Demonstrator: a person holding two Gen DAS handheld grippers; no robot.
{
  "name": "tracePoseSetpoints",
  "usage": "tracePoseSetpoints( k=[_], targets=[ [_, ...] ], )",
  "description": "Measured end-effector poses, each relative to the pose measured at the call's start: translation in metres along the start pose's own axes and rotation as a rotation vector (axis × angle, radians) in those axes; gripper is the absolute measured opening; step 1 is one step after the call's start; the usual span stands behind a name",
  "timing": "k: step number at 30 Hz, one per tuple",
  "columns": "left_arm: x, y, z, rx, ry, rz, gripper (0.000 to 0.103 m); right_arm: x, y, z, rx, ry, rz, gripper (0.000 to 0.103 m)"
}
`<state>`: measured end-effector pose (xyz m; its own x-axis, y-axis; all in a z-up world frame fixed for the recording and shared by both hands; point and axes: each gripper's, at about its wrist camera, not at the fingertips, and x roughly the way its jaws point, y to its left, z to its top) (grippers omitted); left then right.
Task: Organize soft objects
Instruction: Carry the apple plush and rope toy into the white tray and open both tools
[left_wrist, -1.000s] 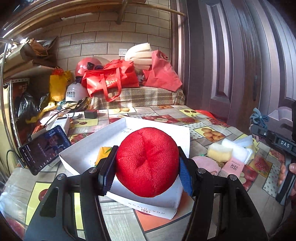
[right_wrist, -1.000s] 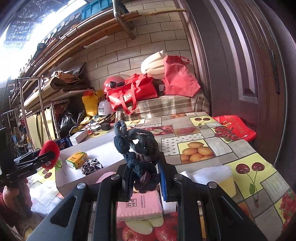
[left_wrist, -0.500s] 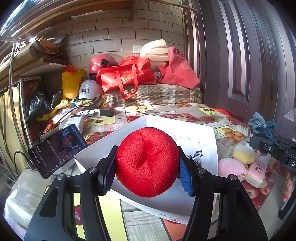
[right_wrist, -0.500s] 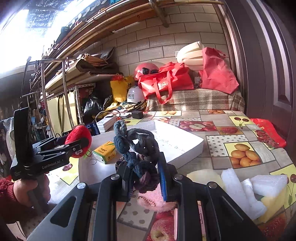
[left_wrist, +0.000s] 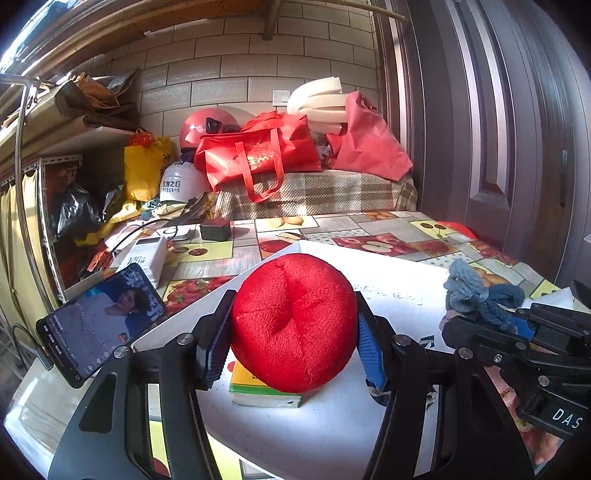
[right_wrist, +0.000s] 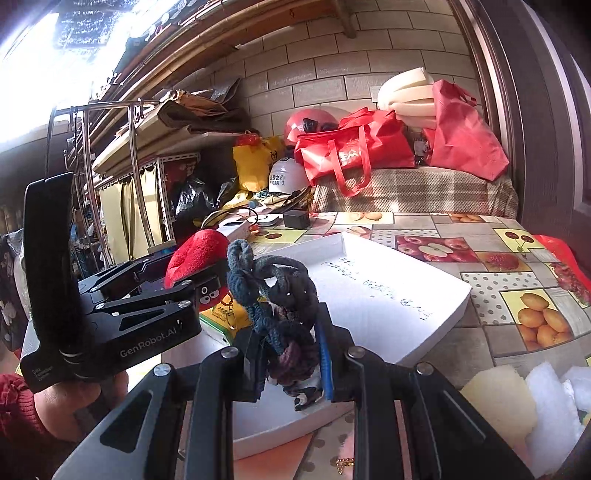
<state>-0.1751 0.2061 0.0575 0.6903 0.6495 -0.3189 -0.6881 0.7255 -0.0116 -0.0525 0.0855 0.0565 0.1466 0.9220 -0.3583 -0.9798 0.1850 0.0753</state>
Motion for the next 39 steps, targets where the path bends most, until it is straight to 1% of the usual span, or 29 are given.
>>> tracePoseSetpoints(
  k=[3, 7, 11, 14, 16, 18, 19, 20, 21, 22, 23, 24, 25, 26, 28, 29, 30, 31, 39],
  targets=[
    [0.011, 0.001, 0.005, -0.013, 0.01, -0.001, 0.06, 0.013, 0.004, 0.005, 0.013, 0.0, -0.007, 0.022],
    [0.023, 0.005, 0.008, -0.043, 0.026, 0.003, 0.06, 0.027, 0.001, 0.01, 0.03, 0.001, -0.039, 0.022],
    [0.031, 0.007, 0.01, -0.058, 0.051, 0.007, 0.061, 0.041, -0.013, 0.013, 0.095, 0.037, -0.06, 0.022],
    [0.032, 0.007, 0.011, -0.057, 0.054, 0.01, 0.062, 0.048, -0.021, 0.013, 0.138, 0.067, -0.068, 0.022],
    [0.033, 0.006, 0.012, -0.056, 0.056, 0.017, 0.062, 0.052, -0.024, 0.013, 0.161, 0.084, -0.076, 0.025],
    [0.033, 0.006, 0.012, -0.061, 0.054, 0.03, 0.064, 0.053, -0.026, 0.014, 0.178, 0.093, -0.091, 0.025],
    [0.032, 0.007, 0.011, -0.065, 0.047, 0.038, 0.067, 0.054, -0.027, 0.014, 0.183, 0.098, -0.09, 0.026],
    [0.03, 0.007, 0.011, -0.068, 0.036, 0.051, 0.071, 0.053, -0.028, 0.014, 0.187, 0.097, -0.095, 0.033],
    [0.028, 0.008, 0.011, -0.073, 0.023, 0.076, 0.073, 0.052, -0.028, 0.014, 0.189, 0.092, -0.111, 0.039],
    [0.024, 0.009, 0.01, -0.085, 0.006, 0.106, 0.078, 0.05, -0.029, 0.014, 0.195, 0.085, -0.129, 0.05],
    [0.022, 0.012, 0.01, -0.103, -0.007, 0.131, 0.082, 0.049, -0.031, 0.014, 0.205, 0.079, -0.142, 0.065],
    [0.02, 0.015, 0.01, -0.119, -0.014, 0.143, 0.083, 0.047, -0.033, 0.014, 0.218, 0.073, -0.148, 0.074],
    [0.02, 0.019, 0.009, -0.134, -0.014, 0.144, 0.086, 0.047, -0.036, 0.014, 0.232, 0.068, -0.15, 0.088],
    [0.021, 0.021, 0.009, -0.143, -0.011, 0.149, 0.093, 0.047, -0.038, 0.014, 0.241, 0.065, -0.15, 0.091],
    [0.021, 0.026, 0.008, -0.163, -0.009, 0.168, 0.1, 0.045, -0.038, 0.014, 0.244, 0.057, -0.151, 0.093],
    [0.02, 0.027, 0.008, -0.175, -0.011, 0.174, 0.103, 0.044, -0.037, 0.014, 0.241, 0.053, -0.154, 0.097],
    [0.019, 0.029, 0.007, -0.183, -0.014, 0.172, 0.103, 0.044, -0.036, 0.015, 0.236, 0.049, -0.153, 0.102],
    [0.019, 0.03, 0.007, -0.187, -0.017, 0.172, 0.103, 0.044, -0.034, 0.015, 0.226, 0.045, -0.151, 0.103],
    [0.014, 0.034, 0.006, -0.211, -0.034, 0.178, 0.103, 0.034, -0.014, 0.017, 0.117, -0.027, -0.167, 0.103]
  ],
)
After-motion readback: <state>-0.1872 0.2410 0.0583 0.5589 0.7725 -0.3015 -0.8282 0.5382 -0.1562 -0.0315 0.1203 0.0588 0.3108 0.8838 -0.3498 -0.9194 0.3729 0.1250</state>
